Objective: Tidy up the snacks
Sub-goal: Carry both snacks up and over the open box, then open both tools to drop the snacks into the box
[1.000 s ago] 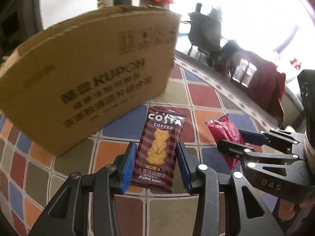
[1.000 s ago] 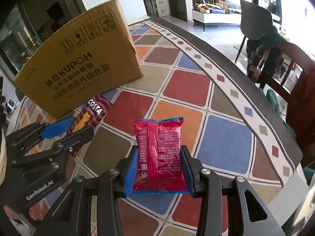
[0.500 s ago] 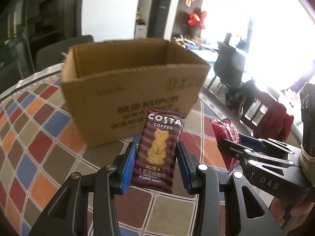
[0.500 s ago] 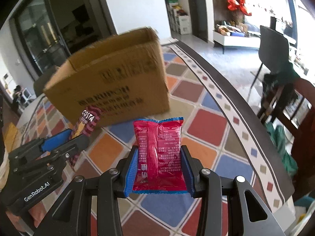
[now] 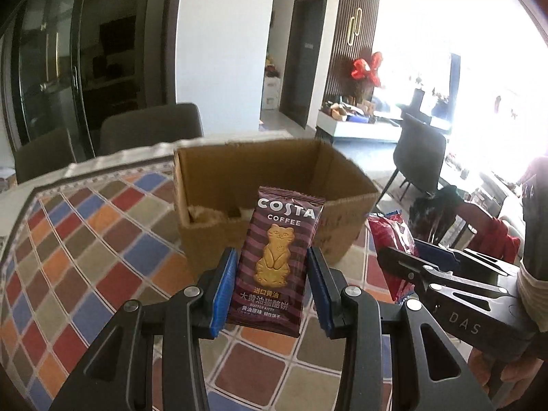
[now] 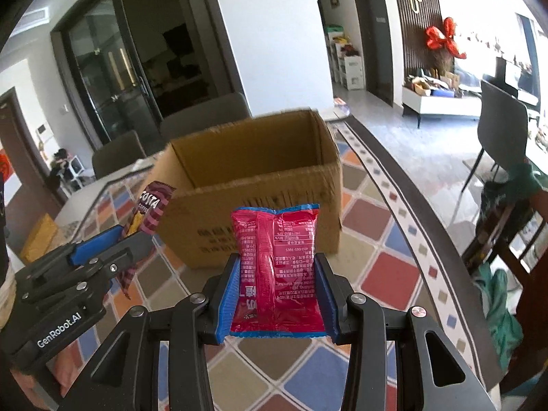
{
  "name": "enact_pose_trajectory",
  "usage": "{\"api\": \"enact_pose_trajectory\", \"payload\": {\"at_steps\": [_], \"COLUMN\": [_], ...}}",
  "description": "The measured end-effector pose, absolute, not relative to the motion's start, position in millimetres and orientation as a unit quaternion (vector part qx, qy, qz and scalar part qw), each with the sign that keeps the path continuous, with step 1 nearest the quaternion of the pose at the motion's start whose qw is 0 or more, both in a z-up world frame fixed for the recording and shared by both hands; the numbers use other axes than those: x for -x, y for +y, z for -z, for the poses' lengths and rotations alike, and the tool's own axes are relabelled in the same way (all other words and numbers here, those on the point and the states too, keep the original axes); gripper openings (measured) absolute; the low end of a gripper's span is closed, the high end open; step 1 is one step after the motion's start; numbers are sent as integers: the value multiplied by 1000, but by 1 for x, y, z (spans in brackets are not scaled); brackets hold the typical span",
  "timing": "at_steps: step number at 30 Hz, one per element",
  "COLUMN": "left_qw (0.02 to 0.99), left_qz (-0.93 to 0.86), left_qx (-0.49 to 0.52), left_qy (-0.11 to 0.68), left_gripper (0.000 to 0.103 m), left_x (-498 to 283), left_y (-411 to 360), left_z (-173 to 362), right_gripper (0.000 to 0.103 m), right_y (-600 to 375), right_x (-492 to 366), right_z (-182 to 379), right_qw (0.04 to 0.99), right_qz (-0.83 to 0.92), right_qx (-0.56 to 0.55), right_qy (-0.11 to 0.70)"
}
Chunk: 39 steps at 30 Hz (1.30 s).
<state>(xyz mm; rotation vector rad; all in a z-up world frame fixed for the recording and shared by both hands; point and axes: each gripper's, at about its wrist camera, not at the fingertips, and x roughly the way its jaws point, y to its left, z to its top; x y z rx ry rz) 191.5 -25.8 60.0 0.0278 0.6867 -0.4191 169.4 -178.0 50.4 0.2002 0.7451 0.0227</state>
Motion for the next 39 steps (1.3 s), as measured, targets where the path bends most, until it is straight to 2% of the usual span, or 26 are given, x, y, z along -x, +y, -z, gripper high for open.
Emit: {"api": "enact_pose_trajectory", "payload": {"at_steps": [12, 28, 39], "left_qw": [936, 925, 910], "left_qz": [180, 169, 155], "left_qx": [-23, -27, -27], "left_qy": [302, 340, 383], "left_gripper": [41, 41, 42], "left_x": [-217, -281, -316], "left_y": [-22, -25, -28], "left_z": [-95, -104, -87], "right_gripper": [43, 43, 43], "right_y": [-174, -171, -163], "right_x": [-200, -270, -305], "right_z": [-87, -103, -101], "right_qw": [939, 929, 919], "right_qz": [-31, -51, -56], "right_qx": [-86, -75, -48], "right_qy": [331, 358, 388]}}
